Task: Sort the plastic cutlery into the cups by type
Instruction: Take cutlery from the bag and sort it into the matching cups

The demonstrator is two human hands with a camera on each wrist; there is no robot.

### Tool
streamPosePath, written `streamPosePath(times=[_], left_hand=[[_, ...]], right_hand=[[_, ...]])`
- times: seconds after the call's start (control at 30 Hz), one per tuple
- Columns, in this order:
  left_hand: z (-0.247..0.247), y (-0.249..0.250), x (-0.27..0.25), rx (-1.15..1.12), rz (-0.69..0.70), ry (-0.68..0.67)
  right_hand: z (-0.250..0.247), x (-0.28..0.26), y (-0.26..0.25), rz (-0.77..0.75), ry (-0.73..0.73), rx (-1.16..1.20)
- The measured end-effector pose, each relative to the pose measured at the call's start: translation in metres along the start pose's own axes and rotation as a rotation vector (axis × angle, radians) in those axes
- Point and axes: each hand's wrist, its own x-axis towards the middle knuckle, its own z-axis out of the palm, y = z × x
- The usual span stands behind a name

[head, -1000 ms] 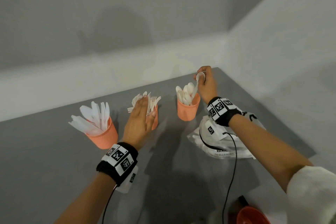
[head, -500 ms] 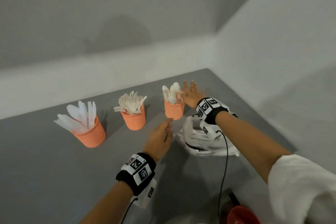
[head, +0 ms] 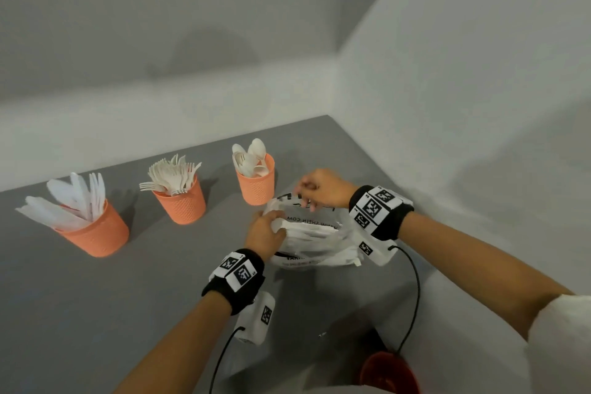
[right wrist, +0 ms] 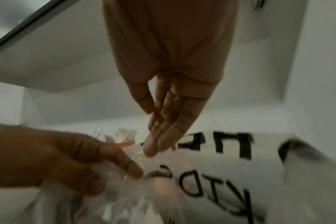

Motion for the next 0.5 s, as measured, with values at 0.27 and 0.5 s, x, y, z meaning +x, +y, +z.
streamPosePath(times=[0.27, 0.5], left_hand=[[-0.007, 0.016, -0.013, 0.123, 0.056, 0.016], [-0.014, 0.010, -0.027, 0.128, 0.099, 0.042]], right_hand=[[0.060, 0.018, 0.046, 0.140, -0.307, -0.321], [0.085, 0.046, 0.064, 0.225, -0.341, -0.236]])
